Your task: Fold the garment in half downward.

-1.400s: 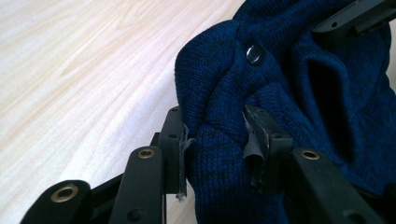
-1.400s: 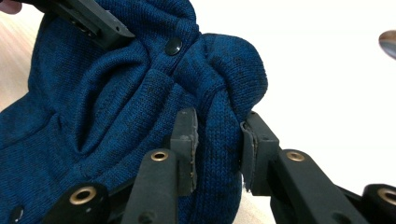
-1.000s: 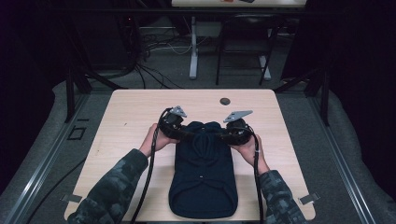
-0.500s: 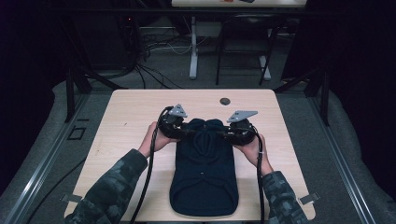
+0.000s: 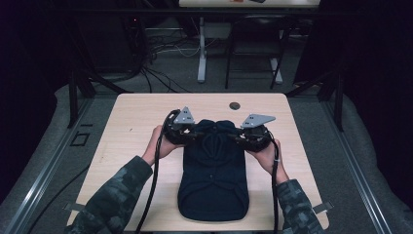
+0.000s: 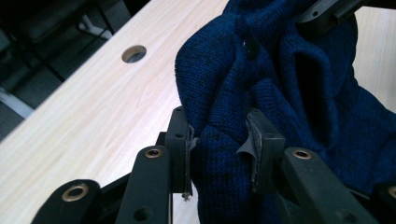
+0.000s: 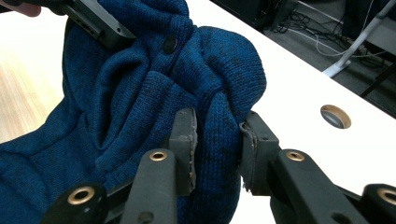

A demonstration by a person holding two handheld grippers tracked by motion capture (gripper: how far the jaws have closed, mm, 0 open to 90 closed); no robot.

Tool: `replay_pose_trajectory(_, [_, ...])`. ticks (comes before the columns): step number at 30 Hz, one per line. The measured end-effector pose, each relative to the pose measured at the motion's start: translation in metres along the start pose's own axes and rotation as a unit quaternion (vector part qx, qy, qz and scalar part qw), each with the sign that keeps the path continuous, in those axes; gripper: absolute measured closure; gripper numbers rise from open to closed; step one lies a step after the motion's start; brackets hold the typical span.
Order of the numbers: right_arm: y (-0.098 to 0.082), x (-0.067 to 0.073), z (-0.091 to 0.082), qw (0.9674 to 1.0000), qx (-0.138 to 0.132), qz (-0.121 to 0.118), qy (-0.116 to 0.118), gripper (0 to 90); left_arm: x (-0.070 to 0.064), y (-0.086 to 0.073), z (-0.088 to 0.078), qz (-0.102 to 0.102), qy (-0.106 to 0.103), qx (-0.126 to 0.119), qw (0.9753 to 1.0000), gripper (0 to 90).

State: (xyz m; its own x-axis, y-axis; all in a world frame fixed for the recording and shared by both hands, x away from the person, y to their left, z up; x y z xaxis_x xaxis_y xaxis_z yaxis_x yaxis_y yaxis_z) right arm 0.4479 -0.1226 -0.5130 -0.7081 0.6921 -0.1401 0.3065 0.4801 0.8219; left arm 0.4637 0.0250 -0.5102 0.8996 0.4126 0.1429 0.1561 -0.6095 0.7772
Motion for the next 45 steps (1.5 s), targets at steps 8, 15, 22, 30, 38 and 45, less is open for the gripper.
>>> replay_pose_trajectory(8, [-0.002, 0.006, -0.005, 0.9991, 0.026, 0.021, 0.026, 62.6, -0.005, 0.005, -0.008, 0.05, 0.02, -0.02, 0.9984, 67.3])
replay_pose_trajectory(15, [-0.006, 0.01, -0.005, 0.9989, 0.037, 0.016, 0.023, 70.2, -0.009, 0.004, -0.012, 0.084, 0.029, -0.027, 0.9957, 67.3])
replay_pose_trajectory(22, [-0.009, 0.018, -0.007, 0.9997, 0.003, -0.025, -0.007, 75.8, -0.015, -0.011, -0.011, 0.038, -0.021, 0.004, 0.9991, 63.3])
replay_pose_trajectory(30, [-0.01, 0.025, -0.007, 0.9981, -0.017, -0.051, -0.03, 76.9, -0.024, -0.024, -0.004, 0.006, -0.052, 0.043, 0.9977, 48.1])
replay_pose_trajectory(38, [-0.013, 0.027, -0.007, 0.9982, -0.015, -0.053, -0.025, 74.4, -0.026, -0.031, 0.002, 0.028, -0.032, 0.054, 0.9977, 67.0])
replay_pose_trajectory(45, [-0.022, 0.023, -0.004, 0.9999, 0.011, -0.004, 0.009, 54.9, -0.029, -0.027, 0.002, 0.061, -0.009, 0.041, 0.9972, 68.7])
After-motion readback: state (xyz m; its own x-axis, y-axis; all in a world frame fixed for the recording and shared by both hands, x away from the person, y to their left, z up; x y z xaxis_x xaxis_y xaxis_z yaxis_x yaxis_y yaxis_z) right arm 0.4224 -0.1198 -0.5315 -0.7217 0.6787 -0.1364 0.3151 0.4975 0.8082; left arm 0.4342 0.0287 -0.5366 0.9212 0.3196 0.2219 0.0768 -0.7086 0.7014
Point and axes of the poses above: each handheld gripper's, and its own axes: z roughly forward along the jaws, y roughly out of its top, x roughly to its left, the point moved 10 cm from there along z, roughly forward along the jaws, and after that the axes turned 3 degrees about -y, right-handed, at the moved point
